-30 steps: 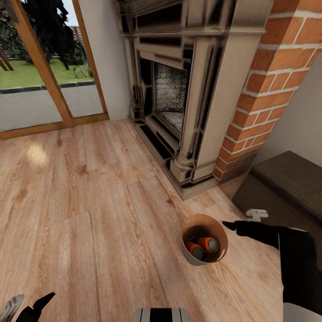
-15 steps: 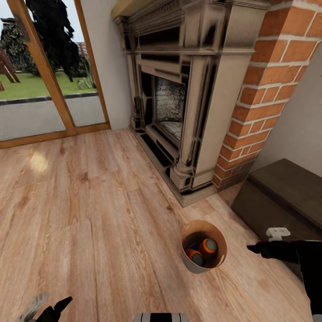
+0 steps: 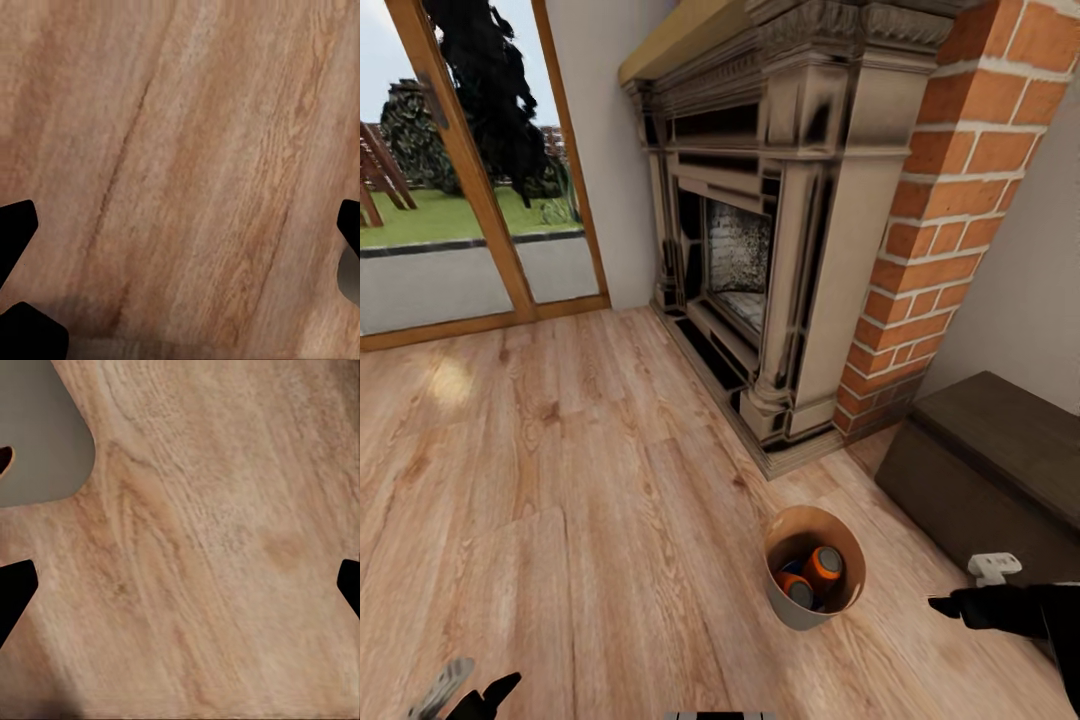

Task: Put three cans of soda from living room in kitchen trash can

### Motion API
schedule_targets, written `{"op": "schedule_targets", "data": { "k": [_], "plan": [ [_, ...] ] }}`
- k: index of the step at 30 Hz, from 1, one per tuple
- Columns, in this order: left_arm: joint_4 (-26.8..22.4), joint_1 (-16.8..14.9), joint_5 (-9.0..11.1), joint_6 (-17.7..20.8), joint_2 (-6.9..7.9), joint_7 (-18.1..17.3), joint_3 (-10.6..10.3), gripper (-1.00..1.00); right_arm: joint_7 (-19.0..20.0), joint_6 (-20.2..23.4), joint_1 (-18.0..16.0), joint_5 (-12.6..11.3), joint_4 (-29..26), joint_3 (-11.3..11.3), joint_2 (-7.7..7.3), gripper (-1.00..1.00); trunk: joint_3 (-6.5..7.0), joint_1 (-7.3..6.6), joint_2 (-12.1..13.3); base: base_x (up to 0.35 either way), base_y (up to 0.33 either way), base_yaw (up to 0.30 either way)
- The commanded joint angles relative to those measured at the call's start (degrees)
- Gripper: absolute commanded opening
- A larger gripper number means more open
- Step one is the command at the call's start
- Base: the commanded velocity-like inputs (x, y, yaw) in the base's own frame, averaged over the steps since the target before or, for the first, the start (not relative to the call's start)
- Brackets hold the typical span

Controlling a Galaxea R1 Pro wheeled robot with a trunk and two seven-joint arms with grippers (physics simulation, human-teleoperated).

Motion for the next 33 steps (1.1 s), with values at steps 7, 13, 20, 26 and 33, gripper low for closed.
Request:
{"op": "schedule_targets", "data": {
  "k": [7,13,20,26,33],
  "plan": [
    [12.00,-4.16,-4.50,-0.08,0.20,-0.07,-4.71,1.00,-8.36,-16.81,1.73,0.44,20.74,0.02,-0.01,1.00,1.56,-0.18,0.10,0.000,0.000,0.000],
    [12.76,-4.84,-6.76,-2.25,0.07,-0.07,-8.31,1.00,-10.67,-29.55,3.28,0.15,23.55,-0.12,-0.19,1.00,2.89,-0.33,0.18,0.000,0.000,0.000],
    [12.30,-4.90,-7.14,-2.61,0.07,-0.04,-9.15,1.00,-11.42,-31.02,3.98,0.37,24.64,-0.14,-0.21,1.00,3.78,-0.44,0.23,0.000,0.000,0.000],
    [12.32,-4.94,-7.35,-2.91,0.08,-0.08,-9.63,1.00,-12.02,-30.34,4.60,0.69,27.45,-0.16,0.28,1.00,3.78,-0.44,0.23,0.000,0.000,0.000],
    [12.31,-4.95,-7.36,-2.94,0.08,-0.04,-9.68,1.00,-11.99,-30.05,4.66,0.79,28.02,-0.04,1.37,1.00,3.78,-0.44,0.23,0.000,0.000,0.000]
  ]
}}
